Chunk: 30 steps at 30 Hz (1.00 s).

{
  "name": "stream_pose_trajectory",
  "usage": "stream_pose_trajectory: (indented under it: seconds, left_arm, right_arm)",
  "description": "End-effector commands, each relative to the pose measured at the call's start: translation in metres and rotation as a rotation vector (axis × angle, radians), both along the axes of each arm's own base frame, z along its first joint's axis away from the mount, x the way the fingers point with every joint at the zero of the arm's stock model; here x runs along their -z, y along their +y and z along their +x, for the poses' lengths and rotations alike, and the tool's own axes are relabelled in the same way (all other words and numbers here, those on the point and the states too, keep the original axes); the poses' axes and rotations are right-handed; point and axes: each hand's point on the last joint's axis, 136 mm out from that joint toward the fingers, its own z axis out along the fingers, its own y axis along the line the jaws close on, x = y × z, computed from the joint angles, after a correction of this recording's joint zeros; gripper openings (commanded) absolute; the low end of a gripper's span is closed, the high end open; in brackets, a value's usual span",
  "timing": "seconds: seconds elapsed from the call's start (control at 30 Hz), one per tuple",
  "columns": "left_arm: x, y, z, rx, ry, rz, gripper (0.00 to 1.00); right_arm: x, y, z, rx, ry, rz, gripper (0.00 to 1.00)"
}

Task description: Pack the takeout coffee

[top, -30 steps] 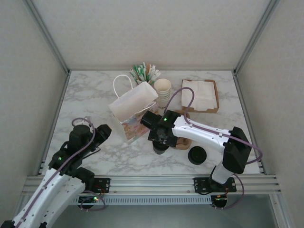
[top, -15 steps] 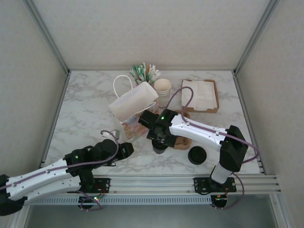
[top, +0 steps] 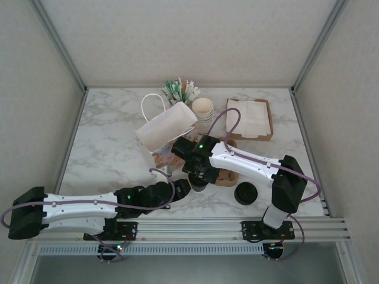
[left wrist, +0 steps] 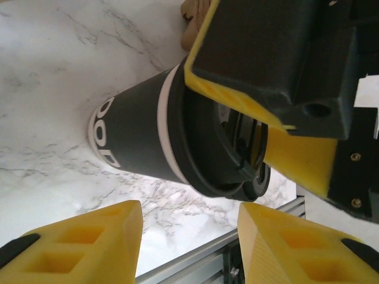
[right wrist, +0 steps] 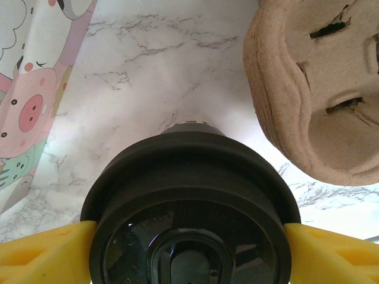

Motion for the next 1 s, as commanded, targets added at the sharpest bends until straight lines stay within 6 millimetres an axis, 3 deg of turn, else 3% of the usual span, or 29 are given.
stream_pose_trajectory:
  seconds: [0.0, 0.27, 0.97]
  left_arm:
    - [-0.032, -0.014, 0.011, -0.065, -0.032, -0.128, 0.45]
    - [-0.008, -0.008, 0.017, -0.138, 0.013, -0.099, 0.4]
    - [0.02, -0.011, 0.023, -0.17, 0.076, -0.041, 0.34]
  right_arm:
    - [0.012, -0.002, -0.002, 0.027, 0.038, -0.034, 0.81]
    - [0.013, -0.003, -0.001, 0.024, 0.033, -0.038, 0.8]
    - [0.017, 0.0, -0.002, 0.014, 0.043, -0.032, 0.8]
